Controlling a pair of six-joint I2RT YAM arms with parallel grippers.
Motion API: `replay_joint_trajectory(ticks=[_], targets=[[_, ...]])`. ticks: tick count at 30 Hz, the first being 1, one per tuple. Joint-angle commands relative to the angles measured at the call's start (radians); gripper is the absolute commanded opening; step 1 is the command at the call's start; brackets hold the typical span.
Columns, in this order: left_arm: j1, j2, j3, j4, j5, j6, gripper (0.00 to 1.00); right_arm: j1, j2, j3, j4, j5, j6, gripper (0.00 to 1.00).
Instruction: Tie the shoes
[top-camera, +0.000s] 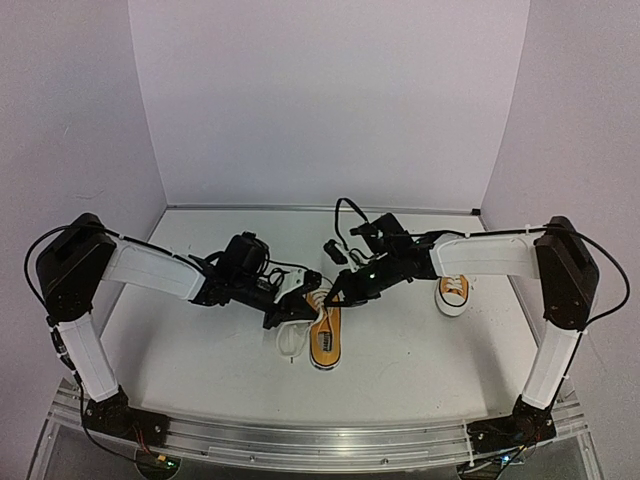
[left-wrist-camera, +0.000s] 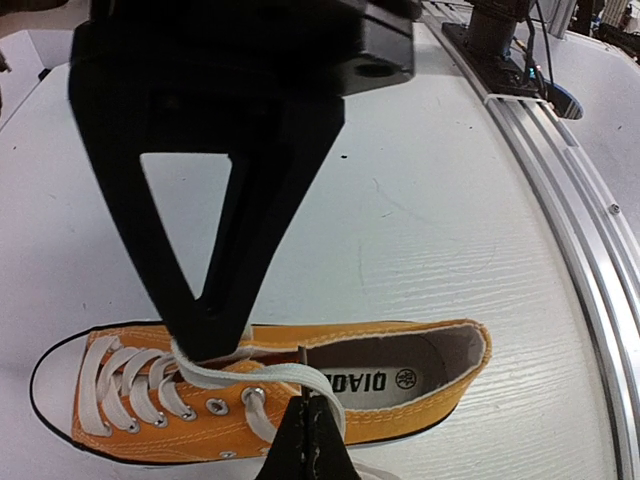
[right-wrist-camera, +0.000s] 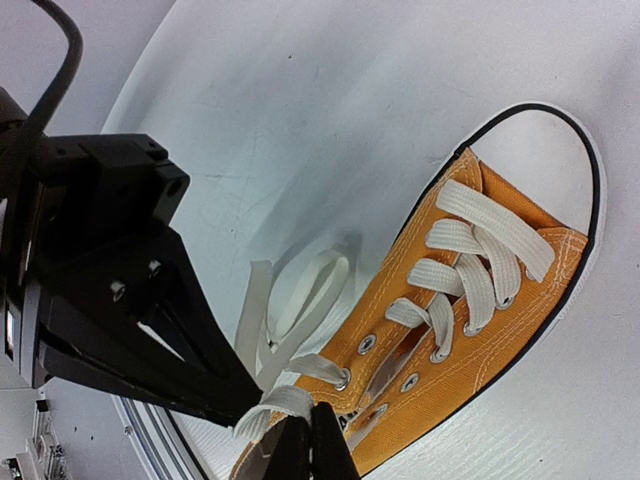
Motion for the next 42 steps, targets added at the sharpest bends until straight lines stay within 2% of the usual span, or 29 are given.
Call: replay_joint_trajectory(ticks=[1,9,14,21,31,42], targets=[[-0.023,-0.021,0.001,0.052,0.049,-0.016,0.00,0.001,-0.040,0.017,0.039,-0.003,-0.004,0.05],[-0.029,0.027,-0.001,0.192,0.010,-0.104,0.00,-0.003,-0.098,-0.032,0.034,0.020,0.024,0.17],[-0.029,0.046,0.004,0.218,-0.004,-0.121,0.00,-0.041,-0.193,-0.119,0.035,0.032,0.070,0.25],[-0.030,0.050,-0.003,0.238,-0.016,-0.130,0.00,-0.046,-0.244,-0.203,0.108,-0.025,0.152,0.26],[-0.029,0.050,-0.003,0.241,-0.021,-0.136,0.00,-0.046,-0.167,-0.231,0.242,-0.110,0.260,0.25],[-0.029,0.039,0.004,0.215,-0.028,-0.111,0.00,-0.046,-0.121,-0.226,0.268,-0.133,0.279,0.19]])
